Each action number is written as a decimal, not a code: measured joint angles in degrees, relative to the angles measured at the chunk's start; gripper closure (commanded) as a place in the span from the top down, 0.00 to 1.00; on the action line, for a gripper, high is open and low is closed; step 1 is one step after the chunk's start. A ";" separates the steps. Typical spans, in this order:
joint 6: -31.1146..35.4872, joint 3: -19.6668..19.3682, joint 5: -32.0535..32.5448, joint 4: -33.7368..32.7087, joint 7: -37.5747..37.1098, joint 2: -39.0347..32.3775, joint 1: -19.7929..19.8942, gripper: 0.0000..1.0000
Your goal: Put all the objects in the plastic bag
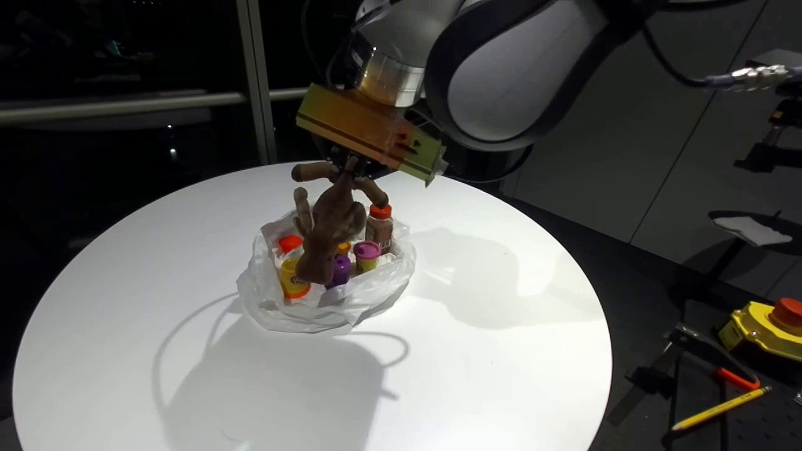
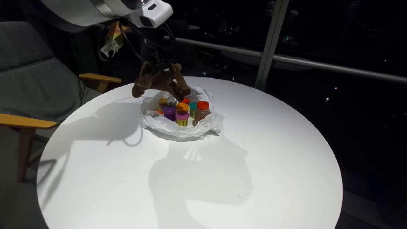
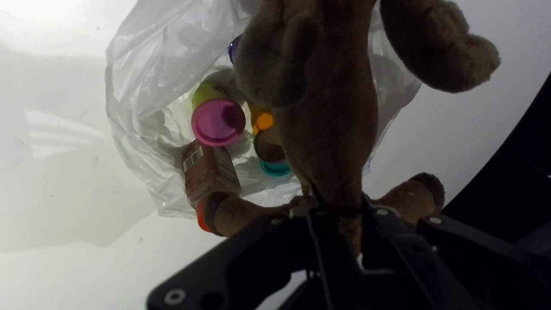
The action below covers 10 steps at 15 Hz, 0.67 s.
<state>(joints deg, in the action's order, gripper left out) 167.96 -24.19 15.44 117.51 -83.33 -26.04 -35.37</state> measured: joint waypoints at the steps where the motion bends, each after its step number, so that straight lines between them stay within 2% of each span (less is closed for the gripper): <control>1: -0.42 -0.73 0.05 -1.75 -1.46 -2.13 -0.04 0.03; 5: -3.29 -2.55 0.14 -7.89 -5.90 -9.55 -0.20 0.03; 10: -6.52 -1.12 0.10 -13.02 -8.02 -13.76 -0.12 0.03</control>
<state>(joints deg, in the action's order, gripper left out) 161.44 -25.32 15.54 104.49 -91.34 -39.80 -35.49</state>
